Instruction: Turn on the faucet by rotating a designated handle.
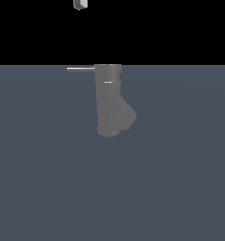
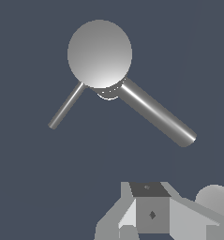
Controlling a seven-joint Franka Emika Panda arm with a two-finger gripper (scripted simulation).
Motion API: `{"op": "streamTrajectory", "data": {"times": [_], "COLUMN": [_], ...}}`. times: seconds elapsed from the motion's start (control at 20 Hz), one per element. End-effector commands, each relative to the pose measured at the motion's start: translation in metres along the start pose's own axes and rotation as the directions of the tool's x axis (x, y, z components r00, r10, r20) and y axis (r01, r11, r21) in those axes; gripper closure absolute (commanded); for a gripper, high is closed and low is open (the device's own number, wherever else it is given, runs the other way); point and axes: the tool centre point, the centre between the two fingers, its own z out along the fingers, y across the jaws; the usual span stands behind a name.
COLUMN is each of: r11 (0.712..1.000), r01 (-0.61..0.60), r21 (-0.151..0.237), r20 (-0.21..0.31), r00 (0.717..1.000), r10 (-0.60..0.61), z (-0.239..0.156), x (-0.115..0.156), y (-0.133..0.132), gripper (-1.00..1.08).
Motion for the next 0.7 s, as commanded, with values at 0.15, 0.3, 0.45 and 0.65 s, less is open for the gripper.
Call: {"op": "streamTrajectory", "data": {"times": [0.15, 0.3, 0.45, 0.65], "r11": [0.990, 0.975, 0.955, 0.921], "r01": [-0.144, -0.221, -0.295, -0.390], "r21": [0.003, 0.003, 0.004, 0.007], "r20": [-0.004, -0.011, -0.021, -0.039], "r00": [0.990, 0.975, 0.955, 0.920], "r10": [0.144, 0.221, 0.295, 0.390], "z": [0.023, 0.038, 0.053, 0.074], "x": [0.020, 0.030, 0.040, 0.052], "y": [-0.032, -0.050, -0.066, -0.088], "gripper": [1.08, 1.08, 1.08, 1.08]}}
